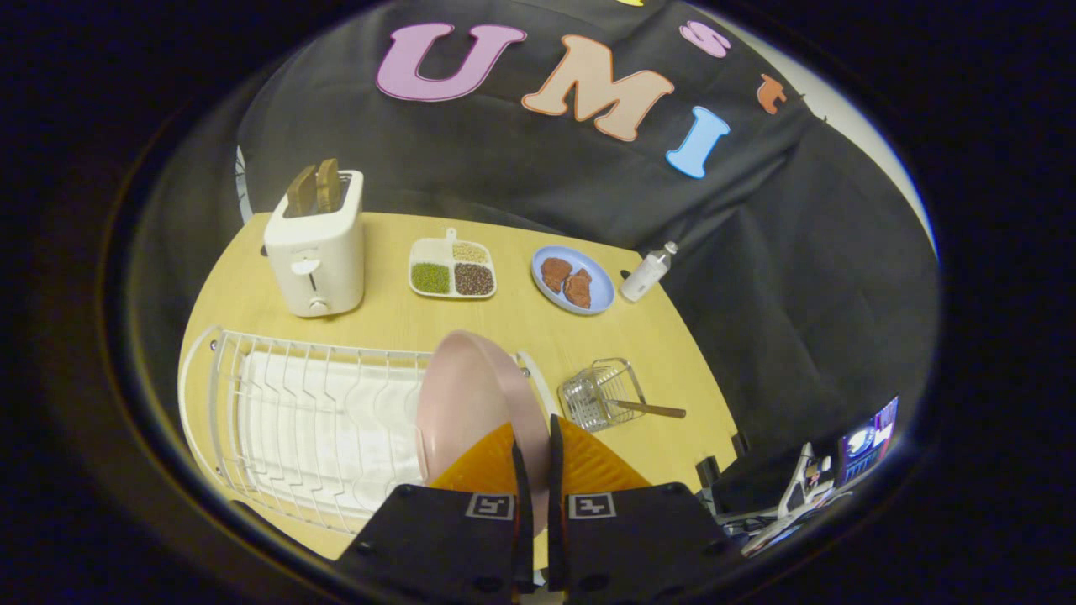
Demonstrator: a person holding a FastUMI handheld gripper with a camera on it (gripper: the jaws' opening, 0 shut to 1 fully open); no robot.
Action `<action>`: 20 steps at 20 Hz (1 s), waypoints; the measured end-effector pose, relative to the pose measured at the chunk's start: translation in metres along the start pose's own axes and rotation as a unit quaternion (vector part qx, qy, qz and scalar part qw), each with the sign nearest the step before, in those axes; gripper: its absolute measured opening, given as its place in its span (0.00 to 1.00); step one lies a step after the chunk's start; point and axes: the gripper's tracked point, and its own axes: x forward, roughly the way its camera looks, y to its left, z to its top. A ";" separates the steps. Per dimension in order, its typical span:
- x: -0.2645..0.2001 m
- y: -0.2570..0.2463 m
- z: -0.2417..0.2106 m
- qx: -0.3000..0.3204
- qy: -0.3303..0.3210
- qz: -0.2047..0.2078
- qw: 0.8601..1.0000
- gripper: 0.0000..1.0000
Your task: Take the plate from the dish rack, then take the spoon from the basket and place it into the plate.
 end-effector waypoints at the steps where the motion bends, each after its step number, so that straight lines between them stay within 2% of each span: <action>1: 0.000 0.000 0.000 0.000 0.000 0.003 1.000 0.09; 7: -0.005 0.003 0.003 0.004 -0.004 0.022 1.000 0.09; 9: -0.012 -0.010 0.013 0.004 -0.015 0.001 1.000 0.09; 13: -0.032 0.002 0.040 0.064 -0.050 0.051 0.995 0.09; 20: -0.043 -0.040 0.028 0.074 -0.067 0.018 0.995 0.09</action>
